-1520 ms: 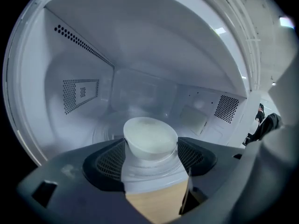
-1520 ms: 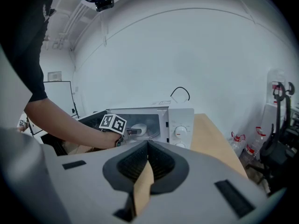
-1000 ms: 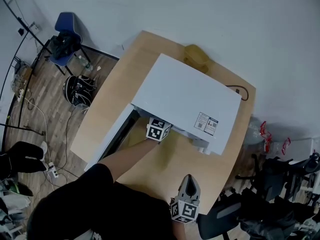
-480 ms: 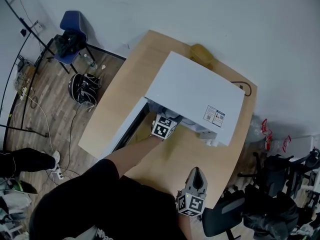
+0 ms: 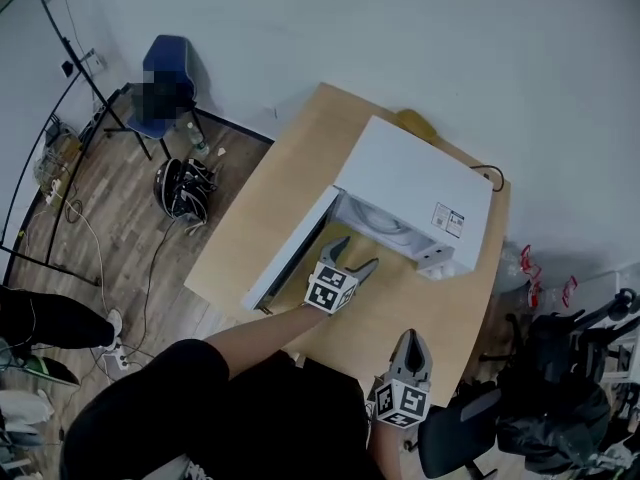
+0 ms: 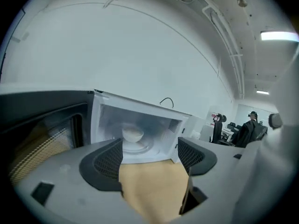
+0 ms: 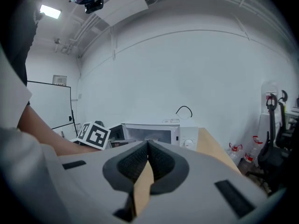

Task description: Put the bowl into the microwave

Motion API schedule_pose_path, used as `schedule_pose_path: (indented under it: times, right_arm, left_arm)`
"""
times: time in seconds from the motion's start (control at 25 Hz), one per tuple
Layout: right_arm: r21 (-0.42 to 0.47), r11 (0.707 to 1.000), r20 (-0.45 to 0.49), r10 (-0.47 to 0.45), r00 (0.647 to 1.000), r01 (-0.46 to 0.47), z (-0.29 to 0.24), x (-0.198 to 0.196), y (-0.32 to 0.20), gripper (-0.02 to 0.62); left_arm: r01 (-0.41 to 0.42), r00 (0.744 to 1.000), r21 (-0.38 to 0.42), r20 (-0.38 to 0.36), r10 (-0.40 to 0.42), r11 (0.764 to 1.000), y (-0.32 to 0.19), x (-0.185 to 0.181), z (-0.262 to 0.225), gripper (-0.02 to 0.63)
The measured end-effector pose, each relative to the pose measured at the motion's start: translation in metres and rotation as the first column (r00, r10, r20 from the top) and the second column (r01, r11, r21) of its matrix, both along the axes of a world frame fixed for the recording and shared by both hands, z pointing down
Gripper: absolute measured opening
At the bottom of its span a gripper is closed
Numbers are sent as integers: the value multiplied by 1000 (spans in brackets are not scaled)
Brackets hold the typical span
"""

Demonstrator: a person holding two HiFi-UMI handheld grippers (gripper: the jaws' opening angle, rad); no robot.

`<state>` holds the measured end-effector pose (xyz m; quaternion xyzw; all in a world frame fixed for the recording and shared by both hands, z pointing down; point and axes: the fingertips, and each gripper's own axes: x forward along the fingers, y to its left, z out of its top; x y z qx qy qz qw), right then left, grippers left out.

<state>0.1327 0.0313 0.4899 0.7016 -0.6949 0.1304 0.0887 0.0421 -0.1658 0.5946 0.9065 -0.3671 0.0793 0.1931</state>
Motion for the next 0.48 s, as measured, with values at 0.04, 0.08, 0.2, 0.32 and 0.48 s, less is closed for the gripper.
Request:
schedule_pose_path:
  times: [0.04, 0.08, 0.2, 0.32, 0.48]
  right_arm:
    - [1, 1000, -7, 1, 1000, -1, -2, -5, 10, 60]
    - [1, 1000, -19, -3, 1000, 3, -5, -11, 20, 60]
    - [15, 1000, -44, -24, 999, 25, -14, -30, 44, 60]
    - [38, 999, -30, -21, 999, 23, -21, -44, 61, 60]
    - [72, 996, -54, -48, 997, 52, -40, -61, 77, 60]
  left_arm:
    - [-10, 1000, 3, -6, 10, 1000, 18, -7, -5, 345]
    - [-19, 1000, 4, -14, 19, 1000, 36, -13, -11, 345]
    - [-40, 998, 8, -38, 40, 999, 86, -30, -32, 345]
    - [-49, 996, 12, -68, 50, 999, 127, -46, -60, 345]
    - [-68, 995, 60, -62, 72, 996, 178, -63, -101, 344]
